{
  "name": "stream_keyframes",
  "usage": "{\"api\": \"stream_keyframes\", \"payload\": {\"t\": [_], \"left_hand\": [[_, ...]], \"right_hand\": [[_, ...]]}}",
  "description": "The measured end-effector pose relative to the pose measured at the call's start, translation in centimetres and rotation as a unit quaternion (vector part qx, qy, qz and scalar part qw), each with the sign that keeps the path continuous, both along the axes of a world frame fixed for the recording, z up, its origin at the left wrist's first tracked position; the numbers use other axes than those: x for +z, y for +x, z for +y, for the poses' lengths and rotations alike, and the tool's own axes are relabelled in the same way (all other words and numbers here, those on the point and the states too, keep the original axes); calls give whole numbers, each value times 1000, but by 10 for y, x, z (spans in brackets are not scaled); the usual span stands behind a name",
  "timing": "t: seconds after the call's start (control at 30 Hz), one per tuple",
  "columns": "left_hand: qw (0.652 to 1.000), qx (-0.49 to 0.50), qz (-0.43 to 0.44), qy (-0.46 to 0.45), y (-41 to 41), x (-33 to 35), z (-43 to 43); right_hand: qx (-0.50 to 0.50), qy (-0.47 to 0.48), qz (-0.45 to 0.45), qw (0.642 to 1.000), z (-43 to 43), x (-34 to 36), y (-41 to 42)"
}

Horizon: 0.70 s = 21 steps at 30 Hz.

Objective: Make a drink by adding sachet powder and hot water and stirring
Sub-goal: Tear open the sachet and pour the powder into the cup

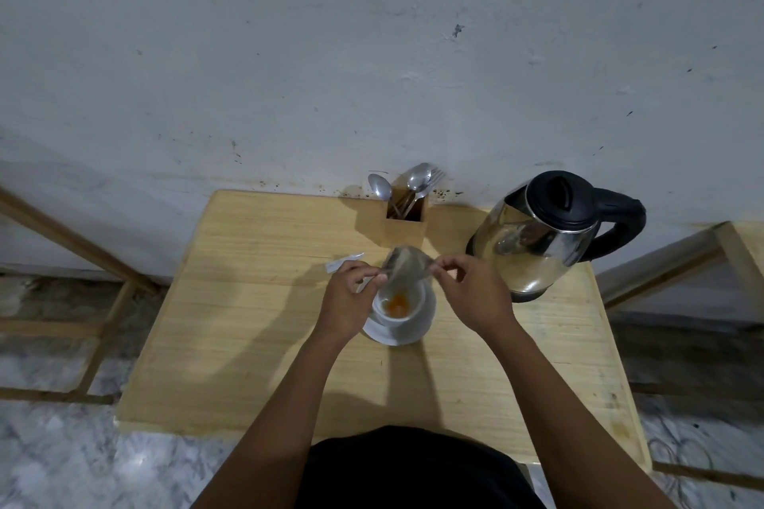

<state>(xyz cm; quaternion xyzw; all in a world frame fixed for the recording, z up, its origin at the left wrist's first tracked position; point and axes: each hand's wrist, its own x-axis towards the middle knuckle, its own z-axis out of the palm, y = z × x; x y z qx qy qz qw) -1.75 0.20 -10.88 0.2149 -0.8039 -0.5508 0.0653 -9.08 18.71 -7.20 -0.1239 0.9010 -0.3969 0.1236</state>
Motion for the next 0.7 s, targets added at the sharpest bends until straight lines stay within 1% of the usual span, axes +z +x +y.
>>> {"api": "stream_keyframes", "payload": {"t": [0.03, 0.1, 0.17, 0.27, 0.37, 0.43, 0.53, 0.63, 0.7], "left_hand": [[1000, 0, 0, 2, 0, 1, 0], [1000, -1, -1, 1, 1, 2, 0], [1000, -3, -2, -4, 0, 2, 0], [1000, -6, -2, -4, 0, 2, 1], [1000, -7, -1, -4, 0, 2, 0], [1000, -5, -1, -2, 1, 3, 0], [1000, -11, -4, -6, 2, 3, 0], [1000, -9, -9, -18, 3, 3, -1], [1000, -1, -12, 3, 5, 6, -4]], "right_hand": [[-15, 1, 6, 1000, 1, 1, 0], [-14, -6, 0, 1000, 2, 0, 0], [-22, 8, 5, 1000, 3, 0, -1], [4, 13, -10, 1000, 2, 2, 1], [-20, 6, 1, 1000, 3, 2, 0], [-3, 8, -15, 1000, 3, 2, 1], [-29, 19, 12, 999, 5, 4, 2], [1, 11, -8, 1000, 5, 4, 5], [12, -15, -15, 1000, 6, 3, 6]]}}
